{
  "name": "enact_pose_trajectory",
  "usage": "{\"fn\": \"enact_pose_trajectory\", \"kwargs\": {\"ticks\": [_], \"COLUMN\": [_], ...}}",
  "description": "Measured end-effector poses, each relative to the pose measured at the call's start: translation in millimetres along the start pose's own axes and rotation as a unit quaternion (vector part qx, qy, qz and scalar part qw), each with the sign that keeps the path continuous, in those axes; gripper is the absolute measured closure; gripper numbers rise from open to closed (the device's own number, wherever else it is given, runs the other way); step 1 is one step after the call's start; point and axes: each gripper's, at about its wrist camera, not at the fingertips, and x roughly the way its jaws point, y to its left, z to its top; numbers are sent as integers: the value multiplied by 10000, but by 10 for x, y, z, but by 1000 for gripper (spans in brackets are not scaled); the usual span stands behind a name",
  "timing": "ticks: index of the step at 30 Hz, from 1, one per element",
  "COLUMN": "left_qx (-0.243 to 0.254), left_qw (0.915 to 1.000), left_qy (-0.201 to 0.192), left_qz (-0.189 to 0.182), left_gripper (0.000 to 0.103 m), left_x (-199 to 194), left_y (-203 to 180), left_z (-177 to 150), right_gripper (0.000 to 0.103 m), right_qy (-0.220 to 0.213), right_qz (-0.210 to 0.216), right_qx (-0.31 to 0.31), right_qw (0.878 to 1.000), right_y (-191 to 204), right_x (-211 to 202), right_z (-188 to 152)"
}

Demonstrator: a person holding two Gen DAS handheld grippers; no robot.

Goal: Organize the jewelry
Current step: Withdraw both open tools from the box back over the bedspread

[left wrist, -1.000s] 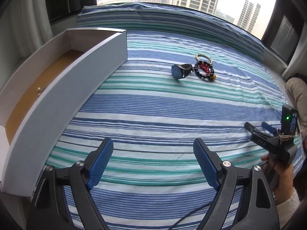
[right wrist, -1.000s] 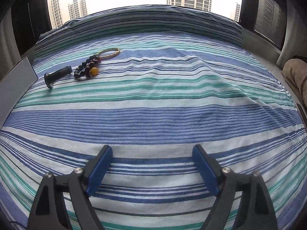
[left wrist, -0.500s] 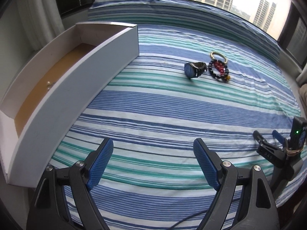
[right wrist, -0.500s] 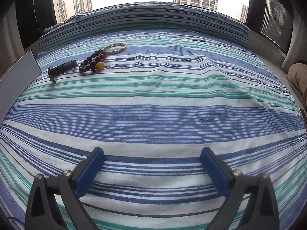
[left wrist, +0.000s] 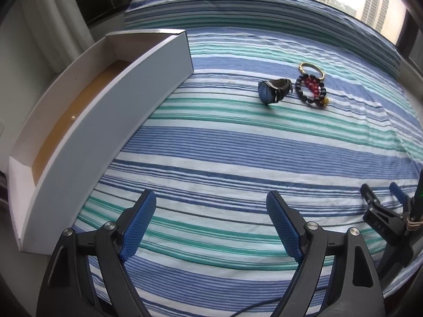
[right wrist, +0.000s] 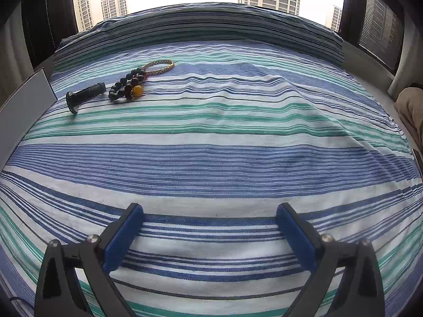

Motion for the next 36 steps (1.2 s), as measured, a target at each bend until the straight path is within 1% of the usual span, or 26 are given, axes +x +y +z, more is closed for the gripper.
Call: {"fn": "enact_pose_trajectory", "kwargs": {"ticks": [6, 11, 15, 20, 22, 24, 28, 32, 36], "left_qx": [-60, -142, -154, -280, -254, -197, -38, 335, 697], "left_qw": [9998, 9988, 9982, 9954, 9952, 9951, 9939, 9922, 9880], "left_qy": [26, 66, -77, -217, -274, -255, -97, -86, -9], "left_qz": [-176, -471, -579, -885, -904, -935, -1098, -1202, -1375], "left_gripper": [17, 17, 17, 17, 16, 15, 15, 15, 15], "left_x": [44, 46, -34, -66, -51, -2, 138, 209, 281], "left_y": [11, 88, 225, 449, 520, 575, 618, 534, 400], "left_z": [-18, -79, -110, -111, -134, -168, -197, -155, -54], "right_gripper": [1, 1, 1, 1, 1, 1, 1, 1, 1], "right_qy": [0, 0, 1, 1, 1, 1, 1, 1, 2], "right_qz": [0, 0, 1, 1, 1, 1, 1, -1, 4], "right_qx": [0, 0, 0, 1, 0, 0, 1, 0, 4], "right_qw": [10000, 10000, 10000, 10000, 10000, 10000, 10000, 10000, 10000], "right_y": [-3, 1, -1, -8, -6, -7, -7, -4, -8], "right_x": [0, 0, -2, -4, -4, -3, -2, -1, -4], "right_z": [1, -1, -2, -2, -2, -2, -2, -1, -2]}}
